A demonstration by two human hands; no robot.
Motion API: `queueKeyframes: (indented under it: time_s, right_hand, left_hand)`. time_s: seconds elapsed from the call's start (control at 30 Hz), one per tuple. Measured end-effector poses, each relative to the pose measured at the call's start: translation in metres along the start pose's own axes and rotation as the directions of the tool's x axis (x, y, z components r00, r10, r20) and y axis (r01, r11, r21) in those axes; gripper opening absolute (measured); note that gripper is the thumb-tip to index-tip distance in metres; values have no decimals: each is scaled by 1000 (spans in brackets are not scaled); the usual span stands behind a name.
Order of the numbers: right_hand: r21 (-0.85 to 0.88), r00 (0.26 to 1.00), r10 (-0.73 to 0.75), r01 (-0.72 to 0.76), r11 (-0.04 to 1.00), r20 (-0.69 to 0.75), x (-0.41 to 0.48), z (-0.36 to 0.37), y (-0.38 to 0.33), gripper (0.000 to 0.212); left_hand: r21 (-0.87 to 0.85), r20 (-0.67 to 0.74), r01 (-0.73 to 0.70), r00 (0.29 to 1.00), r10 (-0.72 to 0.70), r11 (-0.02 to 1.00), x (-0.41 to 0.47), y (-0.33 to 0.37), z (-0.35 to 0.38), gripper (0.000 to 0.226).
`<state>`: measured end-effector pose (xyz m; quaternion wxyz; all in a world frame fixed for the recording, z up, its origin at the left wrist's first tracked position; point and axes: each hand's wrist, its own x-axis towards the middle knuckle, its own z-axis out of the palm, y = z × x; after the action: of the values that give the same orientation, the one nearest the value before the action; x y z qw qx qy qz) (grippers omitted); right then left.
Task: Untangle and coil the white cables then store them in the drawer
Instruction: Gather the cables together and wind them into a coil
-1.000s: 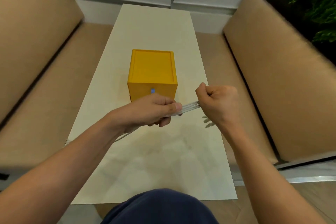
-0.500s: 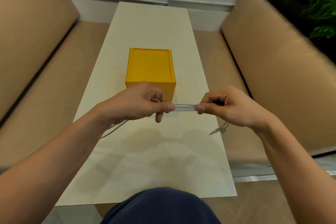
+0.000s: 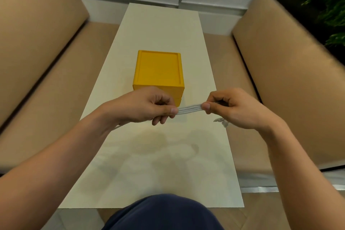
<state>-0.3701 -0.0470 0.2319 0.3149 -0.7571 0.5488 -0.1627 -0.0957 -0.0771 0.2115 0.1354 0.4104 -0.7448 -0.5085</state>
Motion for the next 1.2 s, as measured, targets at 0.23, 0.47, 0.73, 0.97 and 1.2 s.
queueKeyframes:
  time_s: [0.23, 0.47, 0.73, 0.97, 1.2]
  right_hand:
    - [-52, 989, 47, -54, 997, -142, 5, 41, -3, 43]
    - [267, 991, 14, 23, 963, -136, 15, 65, -8, 36]
    - [196, 956, -79, 138, 971, -283, 29, 75, -4, 28]
    - [179, 941, -107, 171, 969, -320, 40, 69, -12, 38]
    - [53, 807, 12, 25, 998, -590, 57, 85, -11, 72]
  left_hand:
    - [-46, -79, 16, 997, -20, 999, 4, 2, 17, 23]
    - [40, -130, 2, 991, 4, 999, 5, -1, 14, 25]
    - [-147, -62, 110, 991, -120, 983, 6, -6, -2, 29]
    - [-192, -60, 99, 992, -113, 976, 6, -11, -9, 24]
    - [-95, 2, 100, 995, -100, 990, -2, -12, -5, 31]
